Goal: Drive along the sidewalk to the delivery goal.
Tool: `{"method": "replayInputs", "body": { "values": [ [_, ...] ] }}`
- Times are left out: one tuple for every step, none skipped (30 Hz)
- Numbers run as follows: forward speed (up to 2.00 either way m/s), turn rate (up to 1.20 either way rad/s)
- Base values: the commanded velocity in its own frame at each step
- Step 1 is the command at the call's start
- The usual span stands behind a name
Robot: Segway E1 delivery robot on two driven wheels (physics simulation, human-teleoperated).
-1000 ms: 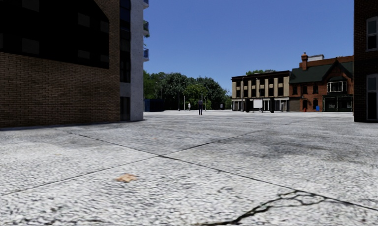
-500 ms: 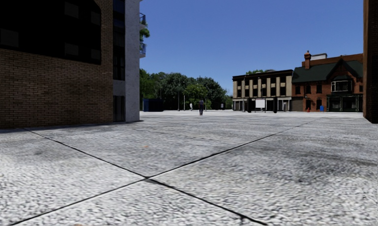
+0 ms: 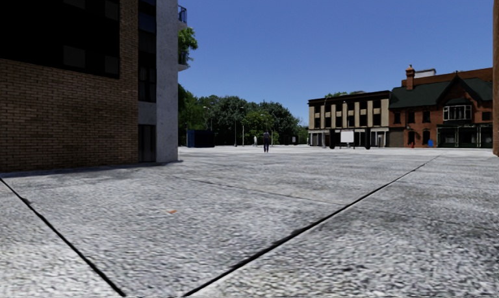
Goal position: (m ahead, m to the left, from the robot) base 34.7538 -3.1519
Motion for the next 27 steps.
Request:
{"method": "replayInputs", "body": {
  "values": [
    [2.00,0.00],
    [2.00,0.00],
    [2.00,0.00],
    [2.00,0.00],
    [2.00,0.00],
    [2.00,0.00],
    [2.00,0.00],
    [2.00,0.00],
    [2.00,0.00],
    [2.00,0.00],
    [2.00,0.00],
    [2.00,0.00],
    [2.00,0.00],
    [2.00,0.00],
    [2.00,0.00],
    [2.00,0.00],
    [2.00,0.00],
    [2.00,0.00],
    [2.00,0.00],
    [2.00,0.00],
    [2.00,0.00],
    [2.00,0.00],
    [2.00,0.00],
    [2.00,0.00],
    [2.00,0.00],
    [2.00,0.00],
    [2.00,0.00]
  ]
}}
